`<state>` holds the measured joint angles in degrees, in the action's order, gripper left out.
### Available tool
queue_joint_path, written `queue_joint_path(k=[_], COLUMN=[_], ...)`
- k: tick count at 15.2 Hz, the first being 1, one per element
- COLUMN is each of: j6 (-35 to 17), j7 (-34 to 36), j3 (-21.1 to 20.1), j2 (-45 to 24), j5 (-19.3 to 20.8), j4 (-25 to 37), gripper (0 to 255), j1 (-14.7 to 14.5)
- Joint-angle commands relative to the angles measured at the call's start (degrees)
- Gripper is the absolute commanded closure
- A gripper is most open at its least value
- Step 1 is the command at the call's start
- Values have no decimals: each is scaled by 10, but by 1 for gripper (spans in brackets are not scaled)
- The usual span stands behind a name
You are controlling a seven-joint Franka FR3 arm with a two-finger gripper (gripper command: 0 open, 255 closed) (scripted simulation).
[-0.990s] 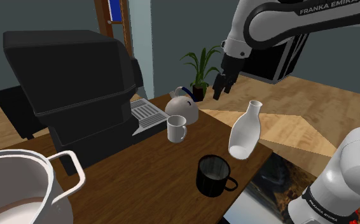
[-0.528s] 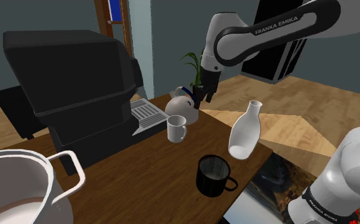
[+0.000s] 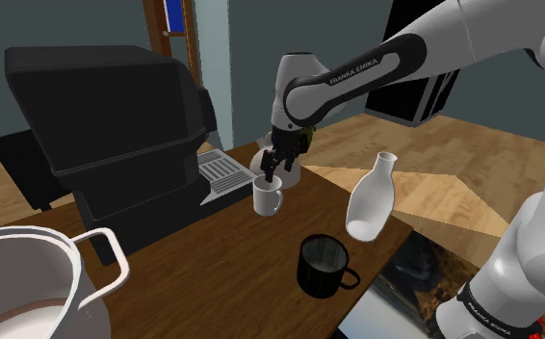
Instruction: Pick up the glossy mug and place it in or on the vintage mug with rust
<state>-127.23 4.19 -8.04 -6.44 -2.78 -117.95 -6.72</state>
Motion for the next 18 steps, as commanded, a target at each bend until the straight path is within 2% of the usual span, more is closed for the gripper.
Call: queue_joint_path(k=[1,7,15,16,18], j6=[-10,-49,-49,-49,-49], j7=[2,4,4,4,4], j3=[0,-1,-1,-1,-1], j2=[-16,-41,-41,-41,-41], j5=[2,5,5,5,5], j4=[5,-9,-9,-9,-9], gripper=[0,0,0,255,255], j1=[-1,-3,-3,-3,-3])
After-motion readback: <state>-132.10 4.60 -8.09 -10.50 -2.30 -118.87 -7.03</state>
